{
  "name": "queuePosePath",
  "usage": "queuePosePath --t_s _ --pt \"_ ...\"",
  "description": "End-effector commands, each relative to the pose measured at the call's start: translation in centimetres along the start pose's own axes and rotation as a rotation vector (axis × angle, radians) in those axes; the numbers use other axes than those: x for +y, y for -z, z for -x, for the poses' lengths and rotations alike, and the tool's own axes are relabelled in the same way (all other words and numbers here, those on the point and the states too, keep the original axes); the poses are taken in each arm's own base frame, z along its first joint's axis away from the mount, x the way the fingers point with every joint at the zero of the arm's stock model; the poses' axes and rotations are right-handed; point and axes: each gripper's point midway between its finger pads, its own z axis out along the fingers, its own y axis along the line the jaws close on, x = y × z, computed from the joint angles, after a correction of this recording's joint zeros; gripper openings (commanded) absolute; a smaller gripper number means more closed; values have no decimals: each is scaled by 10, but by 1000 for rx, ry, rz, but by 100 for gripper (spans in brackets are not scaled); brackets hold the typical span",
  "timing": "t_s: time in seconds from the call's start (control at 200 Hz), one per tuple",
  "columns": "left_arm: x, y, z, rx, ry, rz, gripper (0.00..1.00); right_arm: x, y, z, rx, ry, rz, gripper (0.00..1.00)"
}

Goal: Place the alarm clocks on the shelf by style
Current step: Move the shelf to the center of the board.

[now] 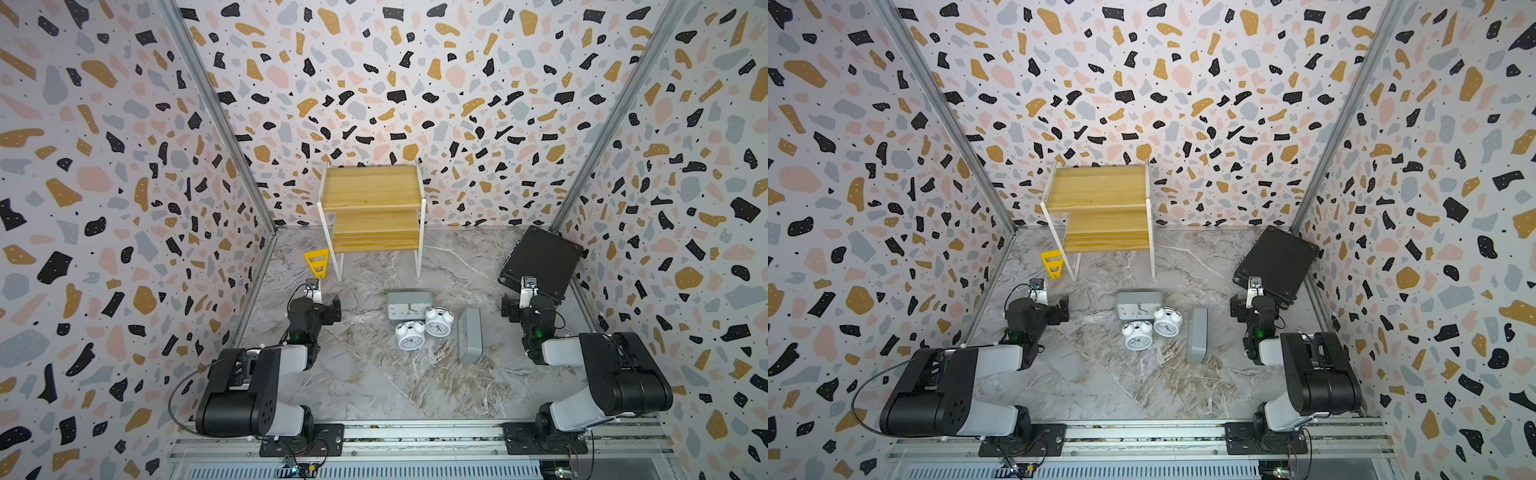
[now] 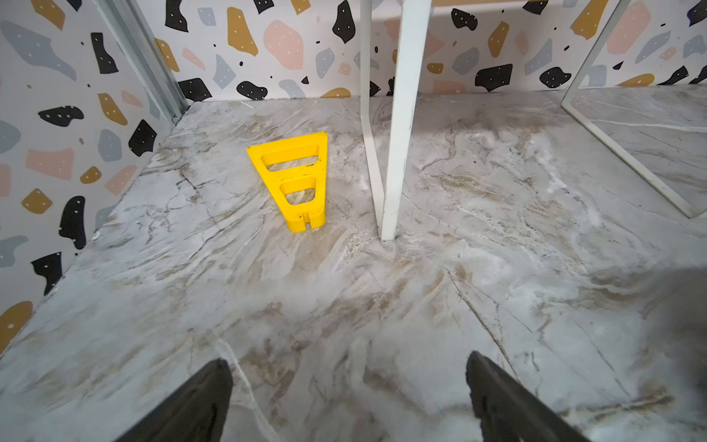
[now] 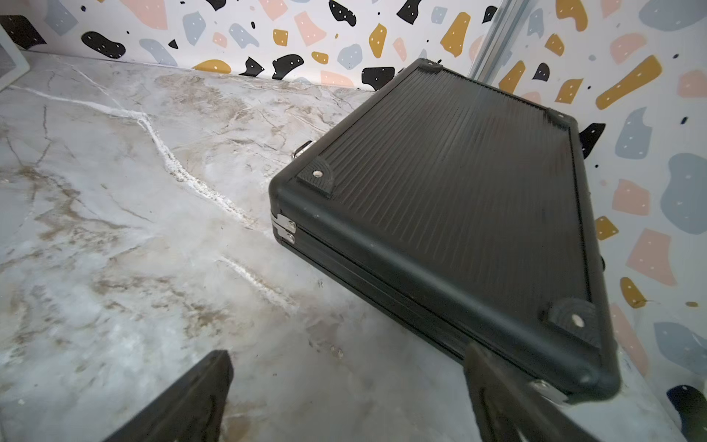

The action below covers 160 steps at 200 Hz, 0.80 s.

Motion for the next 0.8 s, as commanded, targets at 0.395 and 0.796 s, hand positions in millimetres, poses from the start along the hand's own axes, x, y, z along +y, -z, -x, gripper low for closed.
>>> queuePosePath --t_s 0.395,0.796 --pt "2 0 14 -49 3 7 99 0 1 2 -8 0 -4 99" --pt "7 1 15 -59 15 35 99 -6 2 3 -13 -14 -38 100"
